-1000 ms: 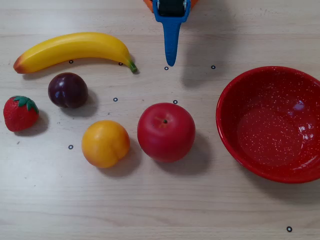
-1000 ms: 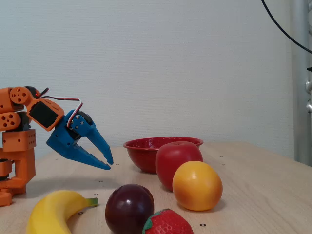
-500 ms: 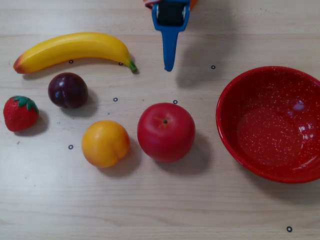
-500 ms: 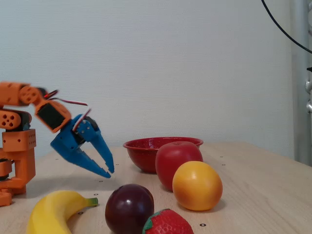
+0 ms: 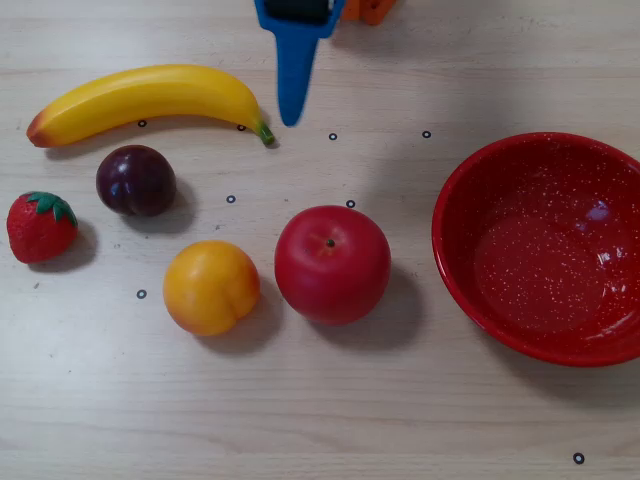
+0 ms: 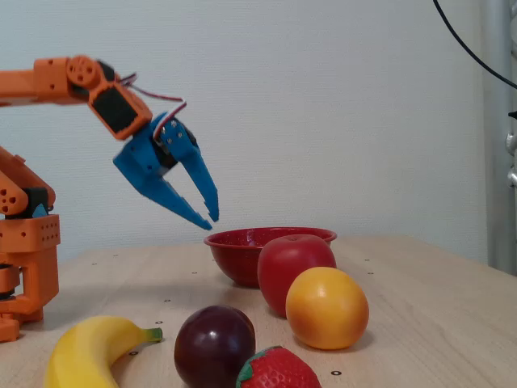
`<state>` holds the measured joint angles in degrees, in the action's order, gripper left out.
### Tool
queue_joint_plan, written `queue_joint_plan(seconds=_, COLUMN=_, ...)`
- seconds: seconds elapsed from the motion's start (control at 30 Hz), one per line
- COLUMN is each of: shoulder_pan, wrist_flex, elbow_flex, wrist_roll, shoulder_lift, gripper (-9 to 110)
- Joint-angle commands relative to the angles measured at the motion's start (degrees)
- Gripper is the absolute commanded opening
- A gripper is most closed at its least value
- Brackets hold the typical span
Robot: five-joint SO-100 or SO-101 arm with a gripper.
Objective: Put plum in the red bowl.
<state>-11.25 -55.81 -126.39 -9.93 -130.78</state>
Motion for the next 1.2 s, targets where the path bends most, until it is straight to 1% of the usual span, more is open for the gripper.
queue_joint_plan(seconds=0.0, shoulder_pan=-2.9, wrist_flex=-3.2, elbow_flex=9.1, wrist_roll=-4.1, shoulder_lift=1.6, gripper=0)
queue_joint_plan(seconds=0.3, shoulder_pan=-11.8, wrist_flex=-20.4, elbow_flex=29.4, wrist_roll=-6.3, shoulder_lift=16.5, gripper=0)
queue_joint_plan(seconds=0.47, shoulder_pan=-16.1, wrist_flex=-30.0, elbow_flex=40.6, wrist_roll=-17.4, shoulder_lift=26.5, gripper=0)
queue_joint_plan(seconds=0.53, shoulder_pan=-18.0, wrist_flex=-33.1, elbow_flex=44.9, wrist_roll=-19.4, shoulder_lift=30.7, gripper=0)
queue_joint_plan(seconds=0.6, shoulder_pan=-20.1, wrist_flex=-36.2, elbow_flex=49.5, wrist_roll=-20.5, shoulder_lift=35.1, gripper=7)
queue_joint_plan(seconds=0.67, shoulder_pan=-21.6, wrist_flex=-39.0, elbow_flex=54.0, wrist_roll=-21.7, shoulder_lift=39.5, gripper=10)
queue_joint_plan(seconds=0.73, shoulder_pan=-23.6, wrist_flex=-41.3, elbow_flex=57.7, wrist_roll=-23.6, shoulder_lift=43.4, gripper=19)
queue_joint_plan(seconds=0.83, shoulder_pan=-26.0, wrist_flex=-43.9, elbow_flex=62.5, wrist_roll=-26.7, shoulder_lift=48.5, gripper=27)
queue_joint_plan(seconds=1.03, shoulder_pan=-30.3, wrist_flex=-46.3, elbow_flex=67.5, wrist_roll=-31.2, shoulder_lift=56.2, gripper=49)
queue_joint_plan(seconds=1.17, shoulder_pan=-31.8, wrist_flex=-46.1, elbow_flex=70.3, wrist_roll=-33.7, shoulder_lift=60.1, gripper=56)
